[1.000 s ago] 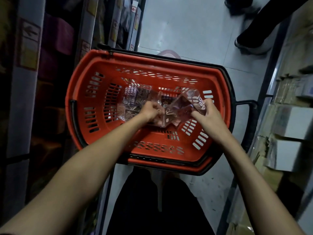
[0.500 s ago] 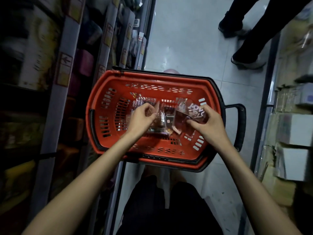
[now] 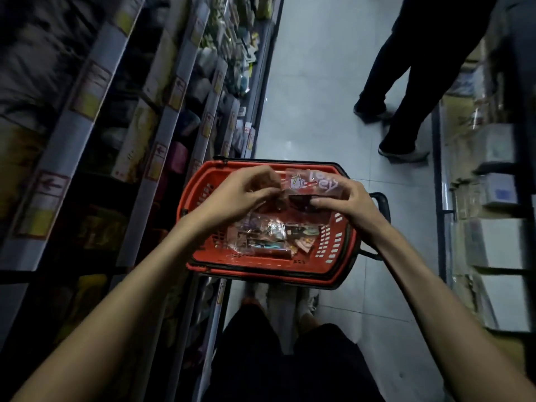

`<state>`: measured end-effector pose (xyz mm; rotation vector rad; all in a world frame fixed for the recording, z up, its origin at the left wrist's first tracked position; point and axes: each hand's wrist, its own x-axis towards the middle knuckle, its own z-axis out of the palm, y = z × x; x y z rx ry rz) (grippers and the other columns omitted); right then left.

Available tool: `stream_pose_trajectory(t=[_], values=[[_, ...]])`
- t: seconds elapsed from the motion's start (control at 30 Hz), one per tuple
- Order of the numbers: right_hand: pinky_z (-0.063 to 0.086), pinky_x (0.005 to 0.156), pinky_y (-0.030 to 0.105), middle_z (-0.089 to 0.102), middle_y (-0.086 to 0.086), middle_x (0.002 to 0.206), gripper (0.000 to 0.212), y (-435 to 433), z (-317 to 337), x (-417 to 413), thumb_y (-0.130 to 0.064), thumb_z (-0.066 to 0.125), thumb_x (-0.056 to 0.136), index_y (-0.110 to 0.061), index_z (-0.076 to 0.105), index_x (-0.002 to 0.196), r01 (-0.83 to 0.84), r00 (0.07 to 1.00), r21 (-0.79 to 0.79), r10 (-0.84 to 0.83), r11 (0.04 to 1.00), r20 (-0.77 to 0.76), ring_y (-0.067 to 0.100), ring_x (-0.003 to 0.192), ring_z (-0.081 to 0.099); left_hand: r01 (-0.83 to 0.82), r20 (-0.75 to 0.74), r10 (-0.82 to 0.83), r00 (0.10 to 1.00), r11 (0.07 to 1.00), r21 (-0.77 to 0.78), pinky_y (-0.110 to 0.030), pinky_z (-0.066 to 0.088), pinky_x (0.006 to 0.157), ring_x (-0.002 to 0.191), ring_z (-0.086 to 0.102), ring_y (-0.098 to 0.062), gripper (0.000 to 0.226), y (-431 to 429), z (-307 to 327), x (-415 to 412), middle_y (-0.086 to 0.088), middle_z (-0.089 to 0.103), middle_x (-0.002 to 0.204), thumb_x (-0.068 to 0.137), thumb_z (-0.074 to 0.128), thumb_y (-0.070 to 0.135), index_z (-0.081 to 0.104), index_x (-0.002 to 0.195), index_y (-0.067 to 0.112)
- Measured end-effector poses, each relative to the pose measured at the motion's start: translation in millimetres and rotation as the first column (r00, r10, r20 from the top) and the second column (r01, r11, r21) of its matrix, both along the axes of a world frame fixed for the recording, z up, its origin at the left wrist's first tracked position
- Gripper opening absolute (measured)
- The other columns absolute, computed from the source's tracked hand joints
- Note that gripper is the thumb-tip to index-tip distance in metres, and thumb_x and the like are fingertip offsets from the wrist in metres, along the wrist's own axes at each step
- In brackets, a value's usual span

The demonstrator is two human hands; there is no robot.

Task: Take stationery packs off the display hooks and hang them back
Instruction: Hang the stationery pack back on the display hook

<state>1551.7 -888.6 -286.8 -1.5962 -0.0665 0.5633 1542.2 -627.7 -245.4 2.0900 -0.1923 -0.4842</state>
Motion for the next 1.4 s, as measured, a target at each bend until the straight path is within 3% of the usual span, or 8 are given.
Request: stream_pose_trajectory(t=[0.13,0.33,0.57,0.7,0.83,1.0,1.2,1.4], values=[[0.058,0.088,0.042,0.076,0.013,0.105,0.018,-4,24,-19,-0.005,0.077,0.085,-0.003,0.064,0.098,0.118,0.992,0.062,-0.119,0.991,0.027,0.032,0.096,0.072,0.058,0.042,-0.053,0.998,0.99,-0.127,-0.027,0.058,0.082,0.091,0.074,-0.014,0.011,-21,29,12,-0.004,0.077,0.098,0.097,0.07,0.009,0.071,0.108,0.008],[0.05,0.064,0.019,0.068,-0.011,0.081,0.022,-31,51,-100,-0.008,0.077,0.087,-0.024,0.062,0.088,0.504,0.858,0.07,-0.509,0.861,0.071,0.008,0.076,0.065,0.06,0.046,-0.047,0.998,0.946,-0.319,-0.023,0.055,0.072,0.082,0.072,-0.011,0.014,-77,39,-10,-0.005,0.079,0.091,0.091,0.078,0.014,0.076,0.103,0.008],[0.045,0.054,0.028,0.065,0.003,0.084,0.019,-79,67,-242,-0.003,0.064,0.093,-0.021,0.059,0.089,0.858,0.492,0.268,-0.853,0.439,-0.177,0.017,0.07,0.062,0.092,-0.205,-0.244,0.948,0.825,-0.558,-0.037,0.062,0.079,0.099,0.073,-0.026,0.038,-160,35,-97,-0.009,0.077,0.107,0.094,0.075,0.017,0.065,0.13,0.013],[0.06,0.071,0.04,0.064,0.021,0.099,0.013,-114,79,-347,-0.001,0.06,0.095,-0.009,0.058,0.105,0.922,0.248,0.348,-0.948,0.167,-0.201,0.027,0.078,0.068,0.259,-0.233,-0.466,0.853,0.767,-0.586,-0.042,0.058,0.085,0.087,0.069,-0.017,0.02,-231,44,-182,-0.005,0.077,0.103,0.09,0.074,0.018,0.078,0.107,0.028],[0.061,0.073,0.042,0.065,0.024,0.103,0.032,-149,90,-469,0.0,0.058,0.095,0.0,0.055,0.127,0.926,0.048,0.377,-0.983,-0.024,-0.18,0.028,0.078,0.07,0.45,-0.18,-0.648,0.74,0.676,-0.583,-0.049,0.056,0.087,0.096,0.071,-0.024,0.012,-305,56,-281,-0.012,0.077,0.107,0.091,0.075,0.018,0.077,0.102,0.021],[0.06,0.075,0.04,0.074,0.011,0.103,0.018,-186,103,-626,0.002,0.058,0.093,-0.009,0.065,0.106,0.891,-0.19,0.381,-0.965,-0.246,-0.178,0.026,0.089,0.073,0.603,-0.137,-0.796,0.59,0.547,-0.581,-0.051,0.057,0.083,0.095,0.068,-0.03,0.005,-392,65,-423,-0.029,0.069,0.11,0.098,0.067,0.012,0.068,0.098,0.007],[0.055,0.095,0.042,0.073,0.017,0.119,0.028,-211,113,-802,0.0,0.062,0.092,-0.001,0.069,0.119,0.797,-0.508,0.33,-0.857,-0.507,-0.089,0.032,0.108,0.07,0.687,-0.132,-0.904,0.408,0.399,-0.607,-0.034,0.057,0.066,0.082,0.067,-0.021,0.017,-475,79,-586,-0.01,0.07,0.09,0.1,0.065,0.012,0.064,0.088,0.001],[0.053,0.095,0.039,0.074,0.014,0.119,0.028,-228,134,-939,0.0,0.06,0.093,-0.001,0.073,0.117,0.661,-0.724,0.298,-0.69,-0.688,0.012,0.028,0.108,0.071,0.729,-0.091,-0.955,0.281,0.274,-0.627,-0.038,0.059,0.072,0.084,0.067,-0.021,0.025,-536,102,-707,-0.013,0.07,0.094,0.098,0.068,0.013,0.064,0.101,-0.011]])
